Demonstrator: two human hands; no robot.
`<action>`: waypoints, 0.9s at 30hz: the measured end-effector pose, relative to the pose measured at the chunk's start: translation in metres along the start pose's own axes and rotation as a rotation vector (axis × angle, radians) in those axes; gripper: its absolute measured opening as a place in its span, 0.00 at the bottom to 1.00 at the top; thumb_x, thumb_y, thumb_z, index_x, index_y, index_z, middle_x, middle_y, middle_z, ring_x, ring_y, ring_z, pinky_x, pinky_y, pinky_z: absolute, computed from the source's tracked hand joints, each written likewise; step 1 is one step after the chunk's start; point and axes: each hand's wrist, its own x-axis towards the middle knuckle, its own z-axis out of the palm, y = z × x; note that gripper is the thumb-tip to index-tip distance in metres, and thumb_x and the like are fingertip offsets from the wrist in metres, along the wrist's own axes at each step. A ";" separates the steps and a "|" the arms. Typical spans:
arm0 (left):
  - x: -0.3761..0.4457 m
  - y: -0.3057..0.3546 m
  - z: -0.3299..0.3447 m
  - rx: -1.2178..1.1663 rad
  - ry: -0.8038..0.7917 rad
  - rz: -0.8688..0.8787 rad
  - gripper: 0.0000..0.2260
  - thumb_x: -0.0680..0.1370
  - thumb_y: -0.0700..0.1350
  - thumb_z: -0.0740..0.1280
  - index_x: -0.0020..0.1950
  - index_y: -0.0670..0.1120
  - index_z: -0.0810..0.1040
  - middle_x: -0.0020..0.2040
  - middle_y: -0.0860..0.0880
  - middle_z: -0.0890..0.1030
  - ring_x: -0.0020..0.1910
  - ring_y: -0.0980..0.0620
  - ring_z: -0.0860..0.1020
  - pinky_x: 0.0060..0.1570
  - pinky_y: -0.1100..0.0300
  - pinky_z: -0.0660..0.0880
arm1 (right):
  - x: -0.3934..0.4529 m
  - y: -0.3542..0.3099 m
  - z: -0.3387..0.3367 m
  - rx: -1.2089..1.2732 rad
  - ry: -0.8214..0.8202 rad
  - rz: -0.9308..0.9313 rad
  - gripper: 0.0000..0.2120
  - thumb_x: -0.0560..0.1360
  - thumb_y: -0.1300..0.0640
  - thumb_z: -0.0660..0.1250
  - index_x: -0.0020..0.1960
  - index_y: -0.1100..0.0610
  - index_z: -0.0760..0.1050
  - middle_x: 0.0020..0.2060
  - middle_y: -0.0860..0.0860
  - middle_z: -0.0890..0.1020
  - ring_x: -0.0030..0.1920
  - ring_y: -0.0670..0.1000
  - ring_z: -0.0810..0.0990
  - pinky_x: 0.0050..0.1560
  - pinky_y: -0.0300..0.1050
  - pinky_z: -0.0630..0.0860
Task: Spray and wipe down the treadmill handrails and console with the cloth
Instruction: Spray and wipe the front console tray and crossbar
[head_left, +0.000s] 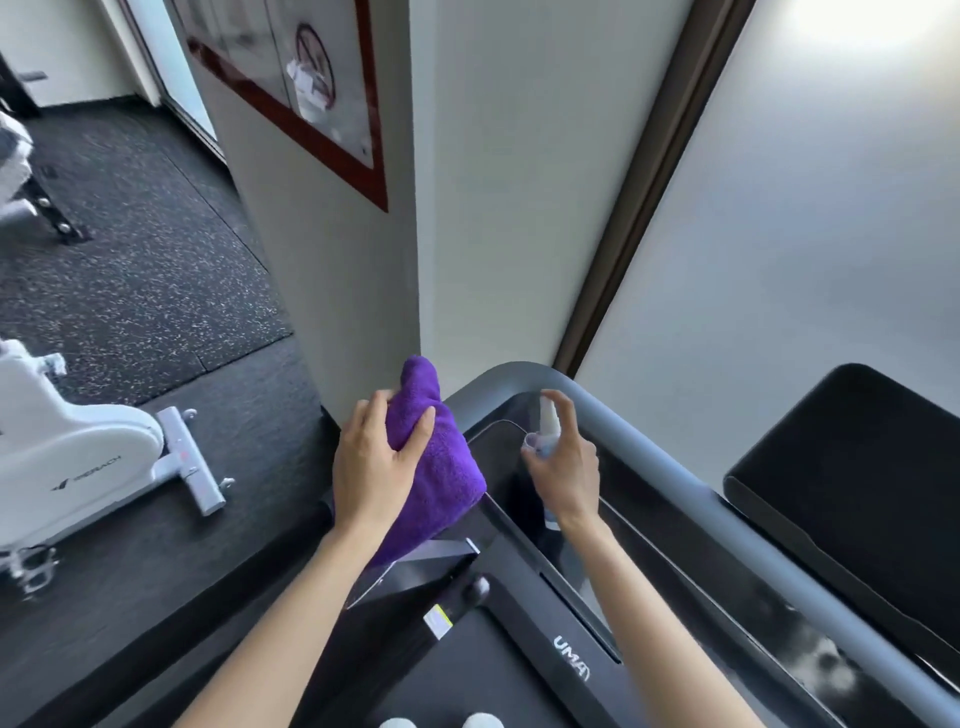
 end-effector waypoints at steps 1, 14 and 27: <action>0.000 -0.001 -0.002 0.001 0.002 -0.002 0.16 0.76 0.56 0.65 0.54 0.45 0.75 0.49 0.48 0.77 0.50 0.45 0.76 0.44 0.57 0.69 | 0.005 -0.003 0.006 -0.001 -0.005 -0.001 0.29 0.71 0.61 0.66 0.67 0.42 0.63 0.41 0.51 0.83 0.43 0.57 0.79 0.44 0.48 0.76; 0.001 -0.012 -0.003 -0.033 -0.038 -0.019 0.16 0.75 0.57 0.65 0.54 0.45 0.75 0.48 0.49 0.77 0.49 0.47 0.76 0.45 0.59 0.68 | 0.029 -0.006 0.032 -0.043 0.013 0.088 0.26 0.73 0.58 0.66 0.67 0.42 0.63 0.43 0.53 0.82 0.44 0.60 0.79 0.46 0.54 0.78; -0.003 -0.006 0.001 -0.109 -0.128 0.060 0.20 0.74 0.62 0.60 0.54 0.47 0.74 0.49 0.52 0.76 0.47 0.53 0.74 0.45 0.62 0.67 | -0.043 0.026 -0.057 -0.241 0.305 -0.048 0.31 0.71 0.58 0.72 0.69 0.43 0.62 0.48 0.50 0.81 0.40 0.55 0.79 0.36 0.46 0.73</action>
